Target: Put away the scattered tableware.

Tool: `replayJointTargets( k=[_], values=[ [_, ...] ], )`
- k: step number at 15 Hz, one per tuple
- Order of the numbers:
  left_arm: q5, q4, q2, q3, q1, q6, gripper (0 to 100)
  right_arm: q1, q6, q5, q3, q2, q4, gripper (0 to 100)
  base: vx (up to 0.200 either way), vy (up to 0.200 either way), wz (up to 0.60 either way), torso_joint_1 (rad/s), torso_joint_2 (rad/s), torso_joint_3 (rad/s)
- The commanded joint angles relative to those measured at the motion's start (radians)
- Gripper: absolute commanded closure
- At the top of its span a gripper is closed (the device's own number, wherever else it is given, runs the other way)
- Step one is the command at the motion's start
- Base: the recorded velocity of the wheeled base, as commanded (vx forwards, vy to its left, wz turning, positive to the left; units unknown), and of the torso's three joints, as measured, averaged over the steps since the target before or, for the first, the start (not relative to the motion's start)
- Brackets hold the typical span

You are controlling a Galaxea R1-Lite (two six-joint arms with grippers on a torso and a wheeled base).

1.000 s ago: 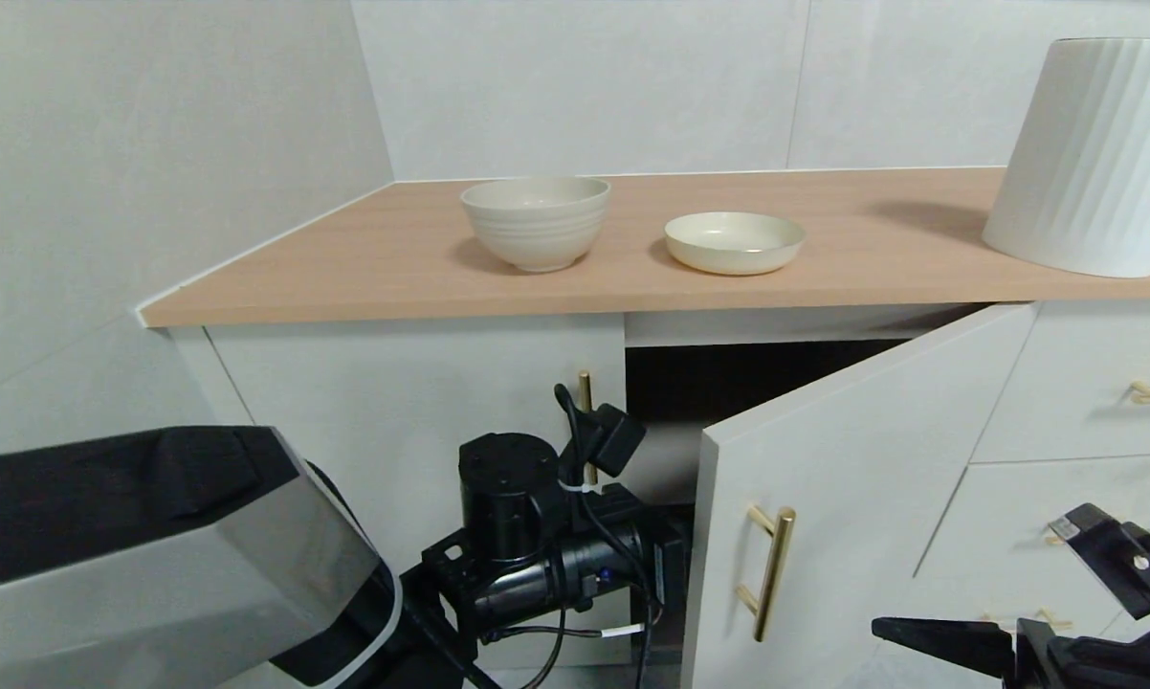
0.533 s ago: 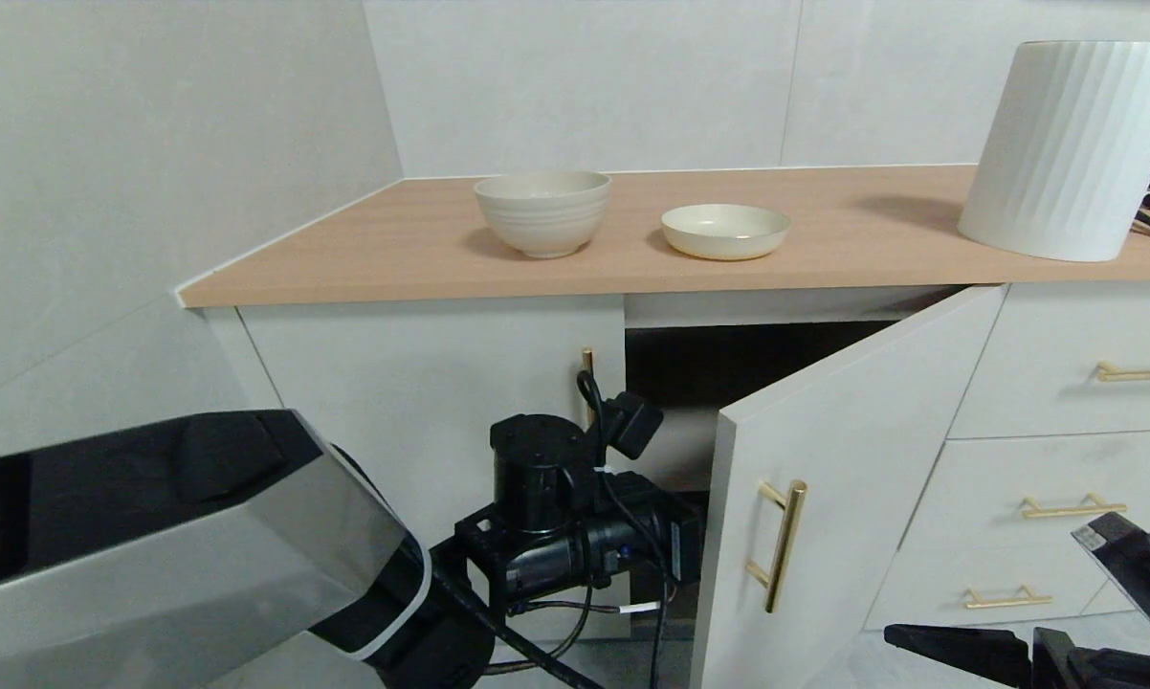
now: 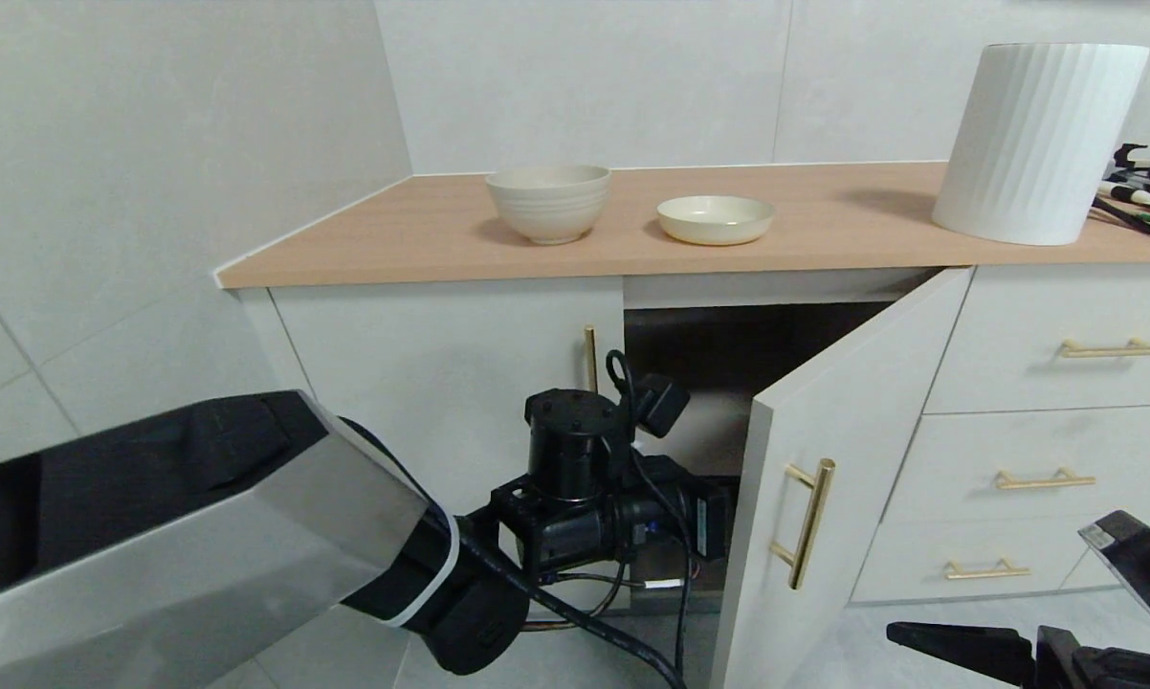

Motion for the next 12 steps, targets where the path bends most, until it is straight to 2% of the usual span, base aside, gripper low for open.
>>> replayJointTargets(
  k=[1, 4, 7, 8, 9, 10, 11, 12],
  values=[
    [0.002, 0.014, 0.021, -0.044, 0.0, -0.006, 100, 0.0, 0.0, 0.0, -0.001, -0.002, 0.0, 0, 0.0, 0.0, 0.0, 0.0, 0.0, 0.0],
    [0.007, 0.015, 0.026, -0.052, -0.011, -0.006, 100, 0.0, 0.0, 0.0, -0.001, -0.008, 0.0, 0, 0.0, 0.0, 0.0, 0.0, 0.0, 0.0],
    [0.019, 0.032, 0.007, -0.058, -0.084, -0.006, 100, 0.003, 0.0, 0.031, 0.005, -0.079, 0.0, 0, 0.0, 0.0, 0.0, 0.0, 0.0, 0.0],
    [0.019, 0.086, -0.025, -0.093, -0.173, -0.005, 100, 0.003, 0.002, 0.108, -0.001, -0.177, 0.01, 0, 0.0, 0.0, 0.0, 0.0, 0.0, 0.0],
    [0.019, 0.114, -0.049, -0.109, -0.238, -0.005, 100, 0.014, 0.003, 0.128, -0.015, -0.24, 0.044, 0, 0.0, 0.0, 0.0, 0.0, 0.0, 0.0],
    [0.019, 0.124, -0.079, -0.109, -0.275, -0.005, 100, 0.056, 0.005, 0.128, -0.052, -0.306, 0.124, 0, 0.0, 0.0, 0.0, 0.0, 0.0, 0.0],
    [0.019, 0.126, -0.095, -0.099, -0.284, -0.005, 100, 0.079, 0.005, 0.126, -0.083, -0.359, 0.217, 0, 0.0, 0.0, 0.0, 0.0, 0.0, 0.0],
    [0.021, 0.121, -0.117, -0.063, -0.273, -0.006, 100, 0.105, 0.005, 0.129, -0.146, -0.438, 0.391, 0, 0.0, 0.0, 0.0, 0.0, 0.0, 0.0]
  ],
)
